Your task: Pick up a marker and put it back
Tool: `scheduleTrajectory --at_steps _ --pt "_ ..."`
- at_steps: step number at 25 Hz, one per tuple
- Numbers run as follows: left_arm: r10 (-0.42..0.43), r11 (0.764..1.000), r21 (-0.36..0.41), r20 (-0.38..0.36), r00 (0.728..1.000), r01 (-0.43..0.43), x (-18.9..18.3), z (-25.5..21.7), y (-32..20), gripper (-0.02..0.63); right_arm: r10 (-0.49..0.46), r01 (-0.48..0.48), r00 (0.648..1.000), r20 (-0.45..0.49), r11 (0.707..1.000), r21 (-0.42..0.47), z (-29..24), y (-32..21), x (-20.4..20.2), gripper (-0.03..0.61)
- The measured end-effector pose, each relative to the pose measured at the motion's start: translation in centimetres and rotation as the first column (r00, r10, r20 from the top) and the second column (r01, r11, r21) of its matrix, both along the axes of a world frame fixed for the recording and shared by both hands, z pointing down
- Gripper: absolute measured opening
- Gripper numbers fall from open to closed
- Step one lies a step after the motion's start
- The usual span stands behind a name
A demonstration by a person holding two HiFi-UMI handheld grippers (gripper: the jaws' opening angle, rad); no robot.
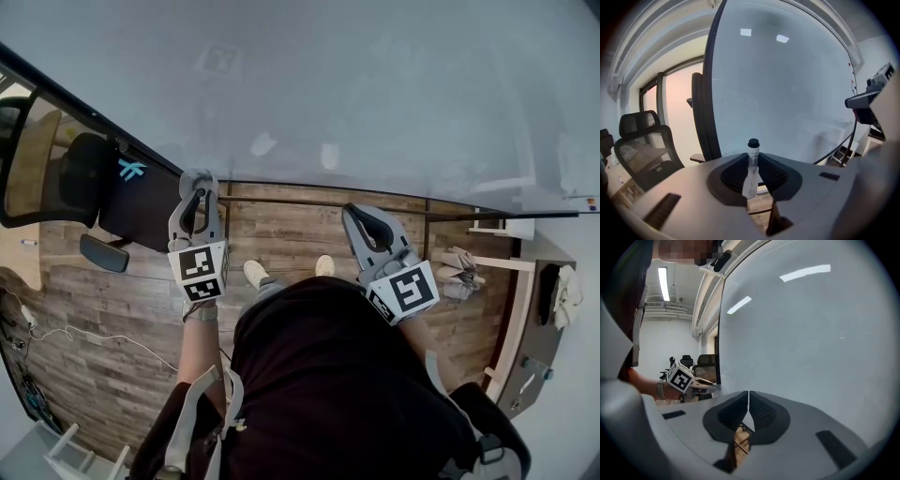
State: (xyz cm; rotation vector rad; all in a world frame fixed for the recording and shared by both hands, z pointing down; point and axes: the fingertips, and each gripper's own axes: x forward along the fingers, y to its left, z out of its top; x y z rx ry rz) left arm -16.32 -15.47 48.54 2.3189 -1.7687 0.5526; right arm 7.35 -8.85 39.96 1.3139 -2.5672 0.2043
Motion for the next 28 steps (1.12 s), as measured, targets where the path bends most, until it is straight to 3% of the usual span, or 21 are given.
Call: scheduleTrajectory --at_steps 18,28 --pt "-0.031 1.000 -0.001 0.018 0.999 0.031 -0.3 -1.2 0.3 0.092 -0.038 0.038 0.999 0.018 0.999 0.000 0.1 -0.4 -0.3 0.023" --pt "-0.069 0.995 0.065 -0.003 0.998 0.069 0.1 -4.9 1.7 0.094 -0.123 0.121 0.991 0.049 0.992 0.030 -1.2 -0.9 -1.6 0.021"
